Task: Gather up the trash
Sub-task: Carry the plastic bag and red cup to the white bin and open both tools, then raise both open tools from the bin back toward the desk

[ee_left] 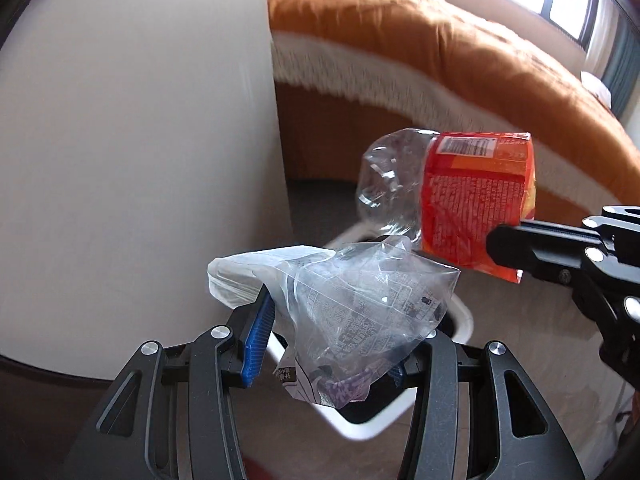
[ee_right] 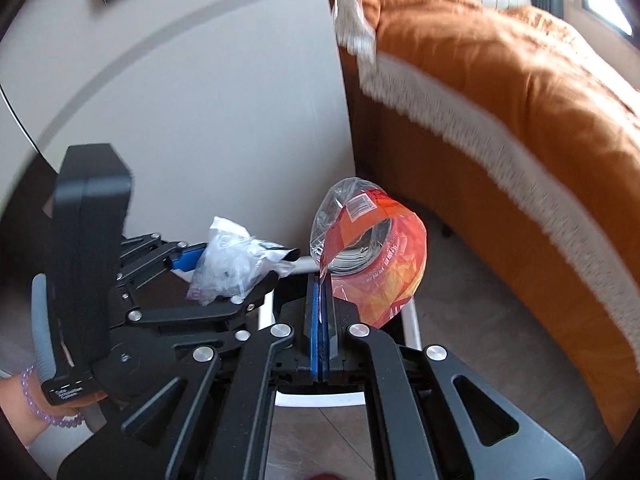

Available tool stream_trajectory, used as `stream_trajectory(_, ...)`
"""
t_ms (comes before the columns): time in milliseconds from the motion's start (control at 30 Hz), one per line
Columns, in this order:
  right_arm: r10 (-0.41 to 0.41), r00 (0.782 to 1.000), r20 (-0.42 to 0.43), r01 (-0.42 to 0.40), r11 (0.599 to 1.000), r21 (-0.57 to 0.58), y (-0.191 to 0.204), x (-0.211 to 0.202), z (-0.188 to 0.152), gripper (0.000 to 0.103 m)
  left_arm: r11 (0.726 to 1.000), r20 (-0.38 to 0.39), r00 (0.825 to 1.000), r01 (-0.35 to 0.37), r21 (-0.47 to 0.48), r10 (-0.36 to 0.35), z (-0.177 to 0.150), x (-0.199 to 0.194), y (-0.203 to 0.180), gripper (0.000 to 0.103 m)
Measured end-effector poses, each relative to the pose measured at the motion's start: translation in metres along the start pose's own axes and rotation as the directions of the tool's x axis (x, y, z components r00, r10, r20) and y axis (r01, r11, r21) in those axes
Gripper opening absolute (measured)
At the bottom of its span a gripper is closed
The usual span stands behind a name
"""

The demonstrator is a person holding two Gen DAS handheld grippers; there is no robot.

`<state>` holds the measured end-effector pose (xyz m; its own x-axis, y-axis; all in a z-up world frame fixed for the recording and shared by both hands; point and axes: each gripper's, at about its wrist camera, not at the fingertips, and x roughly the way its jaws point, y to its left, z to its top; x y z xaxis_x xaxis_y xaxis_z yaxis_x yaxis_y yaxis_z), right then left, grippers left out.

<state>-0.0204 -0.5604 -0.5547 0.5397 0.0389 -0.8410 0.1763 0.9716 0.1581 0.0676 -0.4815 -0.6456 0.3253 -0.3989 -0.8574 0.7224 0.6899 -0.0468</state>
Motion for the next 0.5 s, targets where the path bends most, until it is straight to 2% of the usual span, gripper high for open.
stream_trajectory(67, 0.013, 0.999, -0.029, -0.014, 1.000, -0.011, -0.002, 0.024, -0.015, 0.003, 1.000, -0.024, 0.999, 0.027, 0.009, -0.027, -0.011, 0.021, -0.002, 0.052)
stream_trajectory(100, 0.016, 0.998, -0.054, -0.017, 0.999, -0.031, 0.000, 0.035, -0.020, 0.003, 0.999, -0.043, 0.999, 0.033, 0.016, -0.033, -0.017, 0.032, -0.002, 0.067)
stream_trajectory(133, -0.018, 0.998, -0.068, 0.014, 0.998, -0.058, 0.002, 0.045, -0.026, 0.025, 0.999, -0.063, 0.997, 0.042, 0.018, -0.041, -0.024, 0.044, -0.002, 0.099)
stream_trajectory(167, -0.052, 0.996, -0.068, 0.046, 0.996, -0.074, 0.001, 0.053, -0.032, 0.075, 0.998, -0.064, 0.996, 0.058, 0.017, -0.057, -0.032, 0.053, -0.001, 0.099)
stream_trajectory(233, -0.117, 0.992, -0.055, 0.114, 0.992, -0.050, -0.010, 0.064, -0.038, 0.098, 0.995, -0.083, 0.992, 0.101, 0.013, -0.099, -0.042, 0.064, 0.001, 0.099)
stream_trajectory(300, -0.095, 0.993, -0.069, 0.092, 0.995, -0.033, -0.019, 0.074, -0.045, 0.099, 0.996, -0.095, 0.991, 0.092, 0.011, -0.091, -0.050, 0.068, 0.004, 0.099)
stream_trajectory(400, -0.096, 0.993, -0.070, 0.095, 0.995, -0.017, -0.023, 0.077, -0.048, 0.099, 0.997, -0.088, 0.994, 0.067, 0.043, -0.063, -0.054, 0.064, 0.003, 0.099)
stream_trajectory(500, -0.110, 0.992, -0.054, 0.110, 0.994, -0.014, -0.021, 0.070, -0.044, 0.099, 0.997, -0.084, 0.994, 0.072, 0.032, -0.069, -0.051, 0.050, 0.006, 0.099)
